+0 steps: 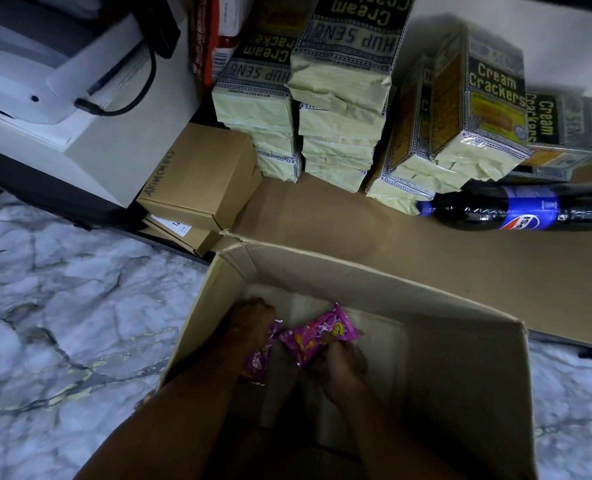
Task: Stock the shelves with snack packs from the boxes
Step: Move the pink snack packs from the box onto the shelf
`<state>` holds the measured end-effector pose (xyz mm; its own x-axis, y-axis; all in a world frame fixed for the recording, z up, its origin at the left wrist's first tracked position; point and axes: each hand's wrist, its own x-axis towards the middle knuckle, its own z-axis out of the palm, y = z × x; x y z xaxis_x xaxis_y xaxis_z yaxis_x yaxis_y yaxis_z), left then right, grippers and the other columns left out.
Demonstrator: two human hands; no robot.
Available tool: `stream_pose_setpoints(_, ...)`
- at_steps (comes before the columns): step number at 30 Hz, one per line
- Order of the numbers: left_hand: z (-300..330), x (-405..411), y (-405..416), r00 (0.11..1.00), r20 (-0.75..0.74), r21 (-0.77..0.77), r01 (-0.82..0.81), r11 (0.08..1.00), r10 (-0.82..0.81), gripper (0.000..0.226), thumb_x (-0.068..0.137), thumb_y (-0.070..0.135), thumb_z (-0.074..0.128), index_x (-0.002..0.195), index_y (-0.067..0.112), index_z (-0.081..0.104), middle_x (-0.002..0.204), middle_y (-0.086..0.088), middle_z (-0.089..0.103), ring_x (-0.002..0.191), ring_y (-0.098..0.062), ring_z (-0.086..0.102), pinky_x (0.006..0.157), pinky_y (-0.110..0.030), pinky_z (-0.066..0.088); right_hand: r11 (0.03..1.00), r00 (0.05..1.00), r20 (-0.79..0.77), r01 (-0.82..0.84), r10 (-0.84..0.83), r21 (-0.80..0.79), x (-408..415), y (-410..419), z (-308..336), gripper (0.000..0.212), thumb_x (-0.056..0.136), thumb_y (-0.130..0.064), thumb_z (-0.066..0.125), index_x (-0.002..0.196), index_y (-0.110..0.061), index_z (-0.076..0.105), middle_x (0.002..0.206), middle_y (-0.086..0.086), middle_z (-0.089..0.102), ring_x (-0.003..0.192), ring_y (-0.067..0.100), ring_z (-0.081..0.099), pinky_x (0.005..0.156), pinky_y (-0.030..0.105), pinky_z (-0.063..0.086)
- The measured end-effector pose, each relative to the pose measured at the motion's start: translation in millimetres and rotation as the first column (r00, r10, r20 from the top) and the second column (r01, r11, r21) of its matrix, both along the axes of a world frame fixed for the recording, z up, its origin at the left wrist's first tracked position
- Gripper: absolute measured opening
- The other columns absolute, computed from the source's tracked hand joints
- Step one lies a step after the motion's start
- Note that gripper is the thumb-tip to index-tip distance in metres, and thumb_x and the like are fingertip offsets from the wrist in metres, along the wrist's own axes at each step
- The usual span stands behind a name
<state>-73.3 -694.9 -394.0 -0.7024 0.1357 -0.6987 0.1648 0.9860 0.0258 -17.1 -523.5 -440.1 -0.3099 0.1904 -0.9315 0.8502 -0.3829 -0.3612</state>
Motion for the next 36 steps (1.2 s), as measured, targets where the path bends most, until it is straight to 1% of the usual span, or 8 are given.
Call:
stream_pose_setpoints(3,-7.0,2.1,-5.5,0.978,0.077,0.130,-0.202,0.971,0.193,0.050,0.083,0.023,0.070,0.129,0.013,0.055,0.135,-0.012,0.051,0.122,-0.031,0.051,0.104,-0.038,0.042,0.959,0.988,-0.103,-0.081,0.113,0.273,11.8,12.3,-0.9,0.010,0.097,-0.029,0.058,0.096,-0.018,0.058,0.108,0.014,0.066,0.096,0.034,0.065,0.081,0.059,0.055)
stream_pose_setpoints(6,-3.6,1.0,-11.1,0.915,0.116,0.199,-0.403,0.893,0.387,0.064,0.082,0.020,0.072,0.140,0.016,0.044,0.140,-0.010,0.048,0.127,-0.029,0.048,0.107,-0.040,0.040,0.957,0.953,-0.216,-0.156,0.210,0.243,17.6,18.5,7.1,0.006,0.099,-0.029,0.054,0.101,-0.026,0.057,0.109,0.013,0.067,0.091,0.030,0.068,0.073,0.054,0.059)
stream_pose_setpoints(10,2.6,14.8,-14.9,0.819,0.096,0.308,-0.565,0.765,0.566,0.071,0.076,0.016,0.077,0.139,0.014,0.045,0.135,-0.011,0.053,0.121,-0.029,0.051,0.101,-0.036,0.044,0.970,0.949,-0.209,-0.243,0.236,-0.008,21.4,32.9,35.1,0.048,0.091,-0.017,0.066,0.134,-0.029,0.047,0.118,0.007,0.066,0.094,0.024,0.067,0.055,0.032,0.056)
stream_pose_setpoints(13,24.6,46.7,-7.1,0.740,0.142,0.423,-0.646,0.636,0.658,0.073,0.080,0.005,0.070,0.144,0.020,0.038,0.138,-0.011,0.051,0.120,-0.026,0.051,0.095,-0.030,0.046,0.925,0.900,-0.211,-0.372,0.381,0.084,31.3,44.3,61.3,0.069,0.084,0.000,0.069,0.140,-0.032,0.043,0.123,-0.001,0.063,0.099,0.018,0.064,0.069,0.031,0.056)
stream_pose_setpoints(17,88.4,66.8,-3.9,0.780,0.139,0.535,-0.578,0.617,0.610,0.082,0.087,0.001,0.059,0.151,0.037,0.023,0.139,-0.007,0.053,0.099,-0.023,0.062,0.072,-0.025,0.053,0.889,0.870,-0.231,-0.374,0.435,0.264,28.3,42.7,120.2,0.058,0.071,-0.007,0.084,0.116,-0.031,0.058,0.110,-0.005,0.068,0.092,0.018,0.066,0.081,0.040,0.058)
stream_pose_setpoints(20,148.1,86.8,-1.1,0.774,0.137,0.548,-0.579,0.604,0.618,0.073,0.088,0.003,0.059,0.147,0.037,0.034,0.143,-0.004,0.051,0.115,-0.026,0.059,0.092,-0.027,0.046,0.869,0.850,-0.258,-0.369,0.459,0.329,40.0,41.6,181.8,0.046,0.065,-0.015,0.089,0.099,-0.029,0.063,0.095,0.001,0.074,0.088,0.024,0.071,0.076,0.044,0.060)
stream_pose_setpoints(28,304.6,140.3,2.6,0.550,0.269,0.596,-0.740,0.312,0.791,0.069,0.084,-0.003,0.057,0.140,0.034,0.043,0.117,0.000,0.062,0.084,-0.016,0.061,0.056,-0.007,0.040,0.744,0.689,-0.294,-0.557,0.662,0.371,59.1,46.0,367.4,0.072,0.090,0.000,0.061,0.136,-0.049,0.035,0.100,0.005,0.069,0.077,0.025,0.068,0.051,0.037,0.057)
stream_pose_setpoints(36,452.6,158.7,-44.8,0.518,0.272,0.685,-0.696,0.215,0.811,0.053,0.085,0.002,0.061,0.123,0.038,0.056,0.110,-0.003,0.067,0.096,-0.022,0.065,0.082,-0.035,0.056,0.596,0.534,-0.287,-0.601,0.796,0.533,47.5,36.7,524.7,0.049,0.089,0.000,0.061,0.096,-0.048,0.065,0.107,-0.003,0.072,0.092,0.021,0.069,0.076,0.049,0.059)
